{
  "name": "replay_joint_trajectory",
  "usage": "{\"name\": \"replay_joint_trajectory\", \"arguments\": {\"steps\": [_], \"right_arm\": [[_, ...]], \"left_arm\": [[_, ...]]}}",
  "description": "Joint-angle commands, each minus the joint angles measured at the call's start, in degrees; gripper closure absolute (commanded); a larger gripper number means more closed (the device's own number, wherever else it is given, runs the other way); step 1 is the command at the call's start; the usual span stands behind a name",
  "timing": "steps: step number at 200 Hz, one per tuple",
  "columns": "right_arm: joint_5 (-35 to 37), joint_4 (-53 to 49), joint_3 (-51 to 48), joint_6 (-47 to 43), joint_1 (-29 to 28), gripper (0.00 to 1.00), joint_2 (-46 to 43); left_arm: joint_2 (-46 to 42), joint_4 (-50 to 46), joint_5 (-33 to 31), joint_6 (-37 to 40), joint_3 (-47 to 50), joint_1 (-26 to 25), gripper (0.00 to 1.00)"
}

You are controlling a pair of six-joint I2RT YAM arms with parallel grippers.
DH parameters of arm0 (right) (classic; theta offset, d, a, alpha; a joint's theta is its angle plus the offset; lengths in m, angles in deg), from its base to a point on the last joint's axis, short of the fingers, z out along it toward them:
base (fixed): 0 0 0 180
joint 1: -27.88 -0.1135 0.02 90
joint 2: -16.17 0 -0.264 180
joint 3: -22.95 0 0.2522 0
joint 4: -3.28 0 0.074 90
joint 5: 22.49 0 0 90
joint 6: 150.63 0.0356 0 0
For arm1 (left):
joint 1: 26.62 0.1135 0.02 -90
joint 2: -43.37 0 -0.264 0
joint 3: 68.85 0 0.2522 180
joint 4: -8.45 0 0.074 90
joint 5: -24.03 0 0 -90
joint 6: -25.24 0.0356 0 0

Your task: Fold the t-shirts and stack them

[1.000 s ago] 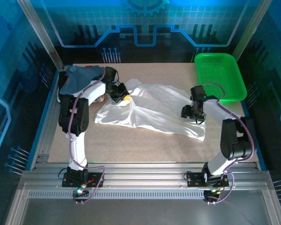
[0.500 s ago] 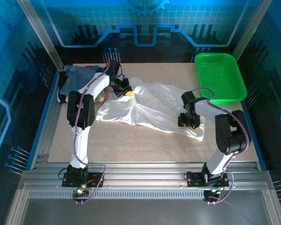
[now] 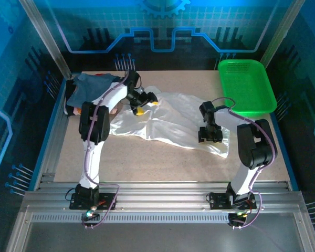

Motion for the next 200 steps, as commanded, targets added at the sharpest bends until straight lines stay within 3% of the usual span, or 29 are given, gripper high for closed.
{"name": "replay_joint_trajectory", "arguments": {"steps": [1, 18, 33, 45, 59, 80, 90, 133, 164, 200], "right_arm": [[-3.34, -2.73, 2.31, 0.07, -2.95, 0.38, -1.69], [-5.86, -2.35, 3.57, -0.36, -5.59, 0.37, -1.86], [-7.69, -2.28, 5.26, -0.48, -7.63, 0.37, -0.54], [-7.99, -2.29, 6.75, 0.06, -8.44, 0.39, 1.55], [-7.9, -2.13, 8.56, 0.47, -8.94, 0.44, 3.91], [-5.25, -3.09, 11.1, 1.27, -9.2, 0.57, 7.33], [-3.84, -3.98, 11.93, 1.38, -9.35, 0.59, 8.67], [1.68, -7.37, 11.2, 2.06, -10.0, 0.65, 10.35], [6.21, -10.92, 10.59, 1.94, -10.6, 0.66, 11.09], [9.88, -13.04, 7.67, 2.63, -10.64, 0.65, 9.91]], "left_arm": [[-15.38, 2.73, -5.11, -3.12, 7.7, 3.06, 0.01], [-20.71, 1.65, -8.84, -1.86, 15.41, 4.73, 0.01], [-23.5, 4.09, -7.28, -2.4, 22.95, 6.08, 0.01], [-23.82, 4.79, -7.69, -1.99, 26.88, 6.15, 0.07], [-23.42, 7.13, -8.44, -2.26, 30.76, 6.31, 0.21], [-21.48, 9.6, -11.41, -3.33, 34.67, 6.74, 0.6], [-20.34, 9.93, -13.03, -3.56, 35.67, 6.69, 0.68], [-17.77, 9.57, -21.03, -5.35, 40.66, 7.78, 0.74], [-16.57, 9.27, -19.17, -6.41, 44.1, 8.52, 0.74], [-21.66, 7.67, -16.45, -7.54, 50.24, 8.0, 0.75]]}}
